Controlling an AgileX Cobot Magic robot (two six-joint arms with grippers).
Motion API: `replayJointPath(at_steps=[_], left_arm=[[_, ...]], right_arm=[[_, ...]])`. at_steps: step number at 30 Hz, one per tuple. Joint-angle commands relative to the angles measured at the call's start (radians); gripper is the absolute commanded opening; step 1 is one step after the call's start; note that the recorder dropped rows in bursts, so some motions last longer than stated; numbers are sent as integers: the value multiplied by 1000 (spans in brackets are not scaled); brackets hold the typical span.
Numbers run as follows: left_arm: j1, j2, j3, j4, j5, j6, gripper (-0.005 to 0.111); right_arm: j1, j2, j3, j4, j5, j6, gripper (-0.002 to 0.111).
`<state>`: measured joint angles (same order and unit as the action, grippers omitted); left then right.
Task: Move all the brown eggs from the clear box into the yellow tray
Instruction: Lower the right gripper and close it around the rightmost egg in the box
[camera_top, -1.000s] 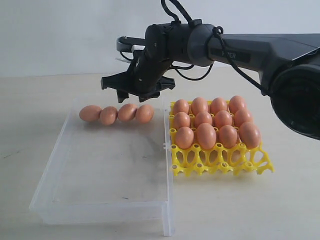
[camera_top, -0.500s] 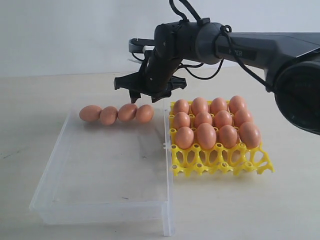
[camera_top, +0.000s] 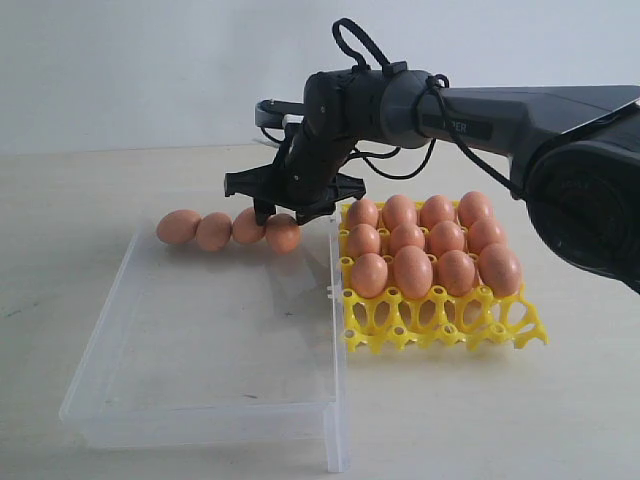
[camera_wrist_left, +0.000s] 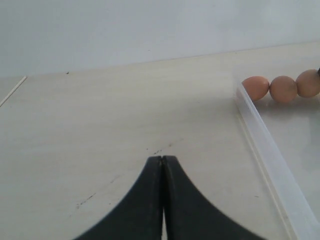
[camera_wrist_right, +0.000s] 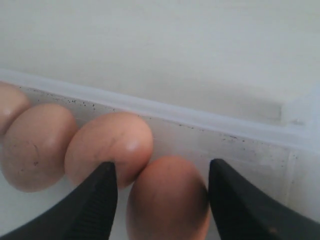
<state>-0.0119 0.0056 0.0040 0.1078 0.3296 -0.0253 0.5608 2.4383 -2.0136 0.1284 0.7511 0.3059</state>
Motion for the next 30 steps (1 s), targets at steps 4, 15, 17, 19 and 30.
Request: replayJointPath(at_steps=[4,15,17,19,30], left_arm=[[1,-6,-4,-3,-12,-4,0],[1,-6,-4,-3,-12,-4,0],[1,-6,-4,-3,-12,-4,0],[1,-6,-4,-3,-12,-4,0],[1,-6,-4,-3,-12,-4,0]], right_arm=[[-4,27,0,-8,28,0,54],[-2,29,0,-13,103,-50,54],[-2,25,0,-11,115,-71,54],[-2,23,0,-11,122,-78,54],[-2,23,0,-55,116,-74,54]])
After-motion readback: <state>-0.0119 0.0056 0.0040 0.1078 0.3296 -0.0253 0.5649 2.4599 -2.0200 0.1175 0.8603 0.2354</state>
